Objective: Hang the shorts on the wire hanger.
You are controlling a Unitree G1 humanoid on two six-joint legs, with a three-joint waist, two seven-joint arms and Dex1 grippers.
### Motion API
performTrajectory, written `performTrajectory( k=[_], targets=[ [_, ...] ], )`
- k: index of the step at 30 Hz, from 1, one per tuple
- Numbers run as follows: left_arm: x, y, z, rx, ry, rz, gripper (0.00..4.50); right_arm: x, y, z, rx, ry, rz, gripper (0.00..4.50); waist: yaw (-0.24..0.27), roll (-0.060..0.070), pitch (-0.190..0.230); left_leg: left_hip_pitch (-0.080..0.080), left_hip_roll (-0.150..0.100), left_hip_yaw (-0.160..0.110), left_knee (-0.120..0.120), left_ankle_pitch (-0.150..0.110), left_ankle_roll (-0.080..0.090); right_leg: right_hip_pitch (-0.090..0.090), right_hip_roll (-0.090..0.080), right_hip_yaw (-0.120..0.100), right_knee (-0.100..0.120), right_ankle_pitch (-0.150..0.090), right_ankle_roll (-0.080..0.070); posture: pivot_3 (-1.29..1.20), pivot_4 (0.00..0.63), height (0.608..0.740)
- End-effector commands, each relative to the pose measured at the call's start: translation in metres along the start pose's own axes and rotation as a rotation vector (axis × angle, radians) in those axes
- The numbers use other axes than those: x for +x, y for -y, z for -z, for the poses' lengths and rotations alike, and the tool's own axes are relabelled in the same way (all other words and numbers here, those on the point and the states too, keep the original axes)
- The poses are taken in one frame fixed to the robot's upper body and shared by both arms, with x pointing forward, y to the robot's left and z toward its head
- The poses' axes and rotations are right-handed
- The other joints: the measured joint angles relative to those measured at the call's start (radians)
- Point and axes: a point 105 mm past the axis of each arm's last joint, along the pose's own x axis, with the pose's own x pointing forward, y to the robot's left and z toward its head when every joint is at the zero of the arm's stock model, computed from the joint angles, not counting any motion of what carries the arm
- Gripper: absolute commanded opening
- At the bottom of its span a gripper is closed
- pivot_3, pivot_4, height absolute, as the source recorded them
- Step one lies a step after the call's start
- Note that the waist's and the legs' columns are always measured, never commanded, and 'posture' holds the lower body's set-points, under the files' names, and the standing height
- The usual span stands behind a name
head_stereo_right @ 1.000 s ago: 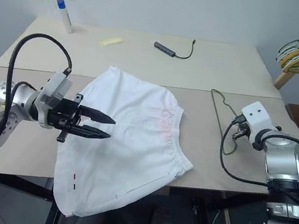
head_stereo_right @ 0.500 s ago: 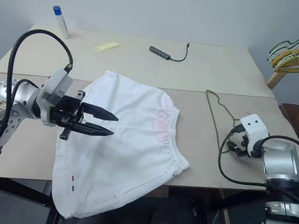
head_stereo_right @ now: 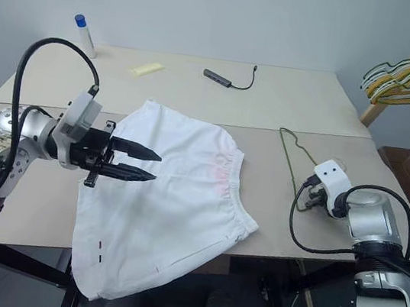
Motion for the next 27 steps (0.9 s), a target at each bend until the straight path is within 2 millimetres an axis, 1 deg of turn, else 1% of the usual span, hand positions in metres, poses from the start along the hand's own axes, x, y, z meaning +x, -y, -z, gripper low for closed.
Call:
performTrajectory(
  k=[1,5,7,10,12,14,15,16,18,19,20,23,26,27],
  targets=[
    [0.000,-0.002,-0.007,0.050,-0.001,0.006,1.87,-0.004,0.003,-0.001,-0.045,-0.004,0.004,0.01,-0.001,0.000,0.000,0.000,0.000,0.000,0.000,0.000,0.000,0.000,0.000,0.000,0.000,0.000,0.000,-0.06,0.000,0.740],
    [0.000,-0.004,-0.007,0.053,-0.002,0.008,1.87,-0.006,0.011,-0.007,-0.096,0.013,0.046,0.01,-0.005,0.000,0.000,0.000,0.000,0.000,0.000,0.000,0.000,0.000,0.000,0.000,0.000,0.000,0.000,-0.06,0.000,0.740],
    [0.000,-0.006,-0.007,0.055,-0.001,0.002,1.87,-0.011,0.021,-0.016,-0.207,0.057,0.130,0.01,-0.006,0.000,0.000,0.000,0.000,0.000,0.000,0.000,0.000,0.000,0.000,0.000,0.000,0.000,0.000,-0.07,0.000,0.740],
    [-0.001,-0.010,-0.008,0.061,0.005,-0.014,1.87,-0.021,0.028,-0.035,-0.373,0.159,0.235,0.01,-0.007,0.001,0.000,-0.001,-0.001,0.000,0.000,0.000,0.000,-0.001,0.000,0.000,0.000,0.000,0.000,-0.08,0.000,0.740],
    [-0.002,-0.017,-0.010,0.069,0.013,-0.039,1.87,-0.033,0.027,-0.055,-0.532,0.286,0.298,0.01,-0.010,0.002,0.000,-0.002,-0.001,0.000,0.000,0.000,0.000,-0.002,0.000,0.000,0.000,0.000,0.000,-0.09,0.000,0.740],
    [-0.003,-0.024,-0.014,0.072,0.029,-0.065,1.87,-0.041,0.024,-0.067,-0.616,0.356,0.341,0.01,-0.012,0.002,0.000,-0.002,0.000,0.000,0.000,0.000,0.000,-0.002,0.000,0.000,0.000,0.000,0.000,-0.09,0.000,0.740],
    [-0.003,-0.029,-0.016,0.066,0.039,-0.082,1.87,-0.046,0.022,-0.074,-0.701,0.400,0.368,0.01,-0.015,0.002,0.000,-0.001,0.000,0.000,0.000,0.000,0.000,-0.002,0.000,0.001,0.000,0.000,0.000,-0.10,0.000,0.740],
    [-0.004,-0.037,-0.021,0.053,0.052,-0.108,1.87,-0.054,0.018,-0.084,-0.859,0.464,0.426,0.01,-0.017,0.002,0.000,-0.001,0.000,0.000,0.000,0.000,0.000,-0.002,0.000,0.001,0.000,0.000,0.000,-0.10,0.000,0.740],
    [-0.004,-0.050,-0.027,0.031,0.061,-0.146,1.87,-0.065,0.009,-0.096,-1.084,0.559,0.509,0.01,-0.020,0.002,0.000,-0.001,-0.001,0.001,0.000,0.000,0.000,-0.002,-0.001,0.001,0.000,0.000,0.000,-0.11,0.000,0.740],
    [-0.005,-0.056,-0.028,0.017,0.054,-0.159,1.87,-0.069,0.004,-0.101,-1.180,0.610,0.533,0.01,-0.022,0.002,0.000,-0.002,-0.001,0.000,0.000,0.000,0.000,-0.002,-0.001,0.001,0.000,0.000,0.001,-0.12,0.000,0.740],
    [-0.006,-0.061,-0.028,0.000,0.035,-0.175,1.87,-0.072,0.000,-0.104,-1.232,0.639,0.533,0.01,-0.028,0.002,0.000,-0.002,-0.001,0.000,0.000,0.000,0.000,-0.003,-0.001,0.001,0.000,0.000,0.001,-0.12,0.000,0.740],
    [-0.007,-0.072,-0.031,-0.018,0.021,-0.181,2.42,-0.080,-0.006,-0.112,-1.364,0.713,0.572,0.00,-0.043,0.002,0.000,-0.002,-0.001,0.001,0.000,0.000,0.000,-0.003,-0.001,0.001,0.000,-0.001,0.001,-0.14,0.000,0.740],
    [-0.007,-0.079,-0.032,-0.025,0.011,-0.183,3.38,-0.084,-0.013,-0.117,-1.465,0.768,0.580,0.00,-0.061,0.002,0.000,-0.001,-0.001,0.001,0.000,0.000,0.000,-0.002,-0.001,0.002,0.000,-0.001,0.001,-0.15,0.000,0.740],
    [-0.005,-0.087,-0.028,-0.041,-0.014,-0.210,3.62,-0.086,-0.017,-0.121,-1.509,0.789,0.586,0.00,-0.064,0.002,0.000,-0.001,-0.001,0.001,0.000,0.000,0.000,-0.002,-0.001,0.002,0.000,-0.001,0.001,-0.15,0.000,0.740]
  ],
)
